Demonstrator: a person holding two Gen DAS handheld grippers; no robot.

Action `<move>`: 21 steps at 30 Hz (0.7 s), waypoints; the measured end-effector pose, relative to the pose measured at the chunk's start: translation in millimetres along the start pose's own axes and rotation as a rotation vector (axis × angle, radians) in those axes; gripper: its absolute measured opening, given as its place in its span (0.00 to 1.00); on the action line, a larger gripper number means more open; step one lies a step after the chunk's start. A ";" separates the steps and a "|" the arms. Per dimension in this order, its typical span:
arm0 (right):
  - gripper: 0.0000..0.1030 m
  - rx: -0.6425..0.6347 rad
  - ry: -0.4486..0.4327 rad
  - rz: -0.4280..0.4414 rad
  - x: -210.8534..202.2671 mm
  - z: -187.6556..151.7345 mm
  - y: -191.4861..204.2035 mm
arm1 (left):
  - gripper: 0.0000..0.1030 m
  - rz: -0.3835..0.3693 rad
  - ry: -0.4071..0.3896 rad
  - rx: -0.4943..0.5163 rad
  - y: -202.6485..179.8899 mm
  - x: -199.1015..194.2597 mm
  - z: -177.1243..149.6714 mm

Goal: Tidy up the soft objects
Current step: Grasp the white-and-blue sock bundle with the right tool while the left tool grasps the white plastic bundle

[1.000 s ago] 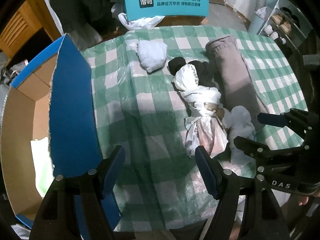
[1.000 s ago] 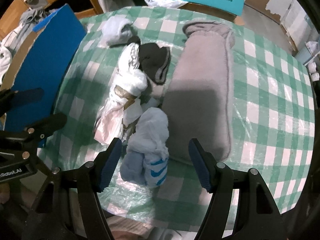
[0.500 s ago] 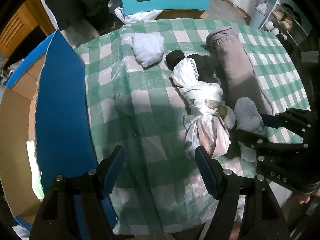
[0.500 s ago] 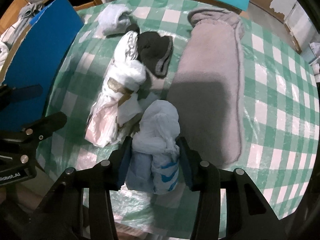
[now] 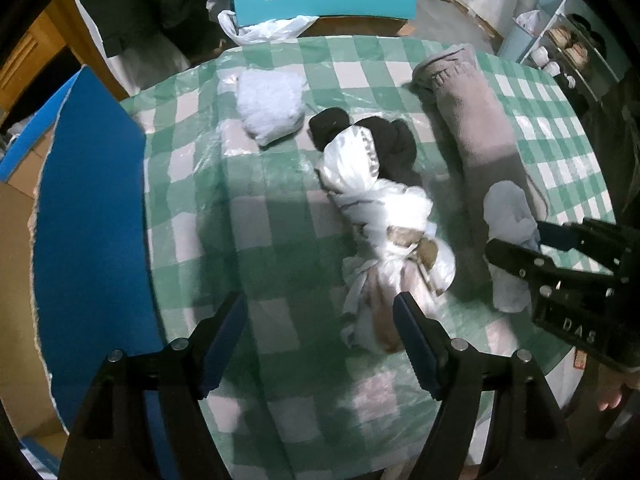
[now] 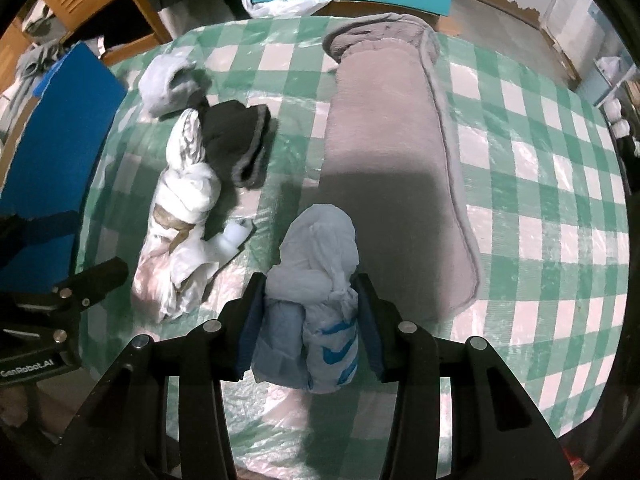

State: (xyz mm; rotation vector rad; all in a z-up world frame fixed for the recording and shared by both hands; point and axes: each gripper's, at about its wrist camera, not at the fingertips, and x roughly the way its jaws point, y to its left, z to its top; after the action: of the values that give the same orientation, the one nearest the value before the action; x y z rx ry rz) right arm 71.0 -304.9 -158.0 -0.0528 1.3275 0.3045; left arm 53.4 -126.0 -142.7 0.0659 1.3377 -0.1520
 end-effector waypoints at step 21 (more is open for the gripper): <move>0.42 -0.021 -0.104 0.027 -24.0 13.1 -9.8 | 0.79 -0.072 0.028 -0.102 -9.3 25.1 34.0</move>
State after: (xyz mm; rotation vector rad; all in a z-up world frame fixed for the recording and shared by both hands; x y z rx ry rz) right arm 80.9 -316.1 -133.1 -0.0368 1.2227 0.3399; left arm 90.4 -141.6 -158.9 -0.0666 1.3747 -0.1438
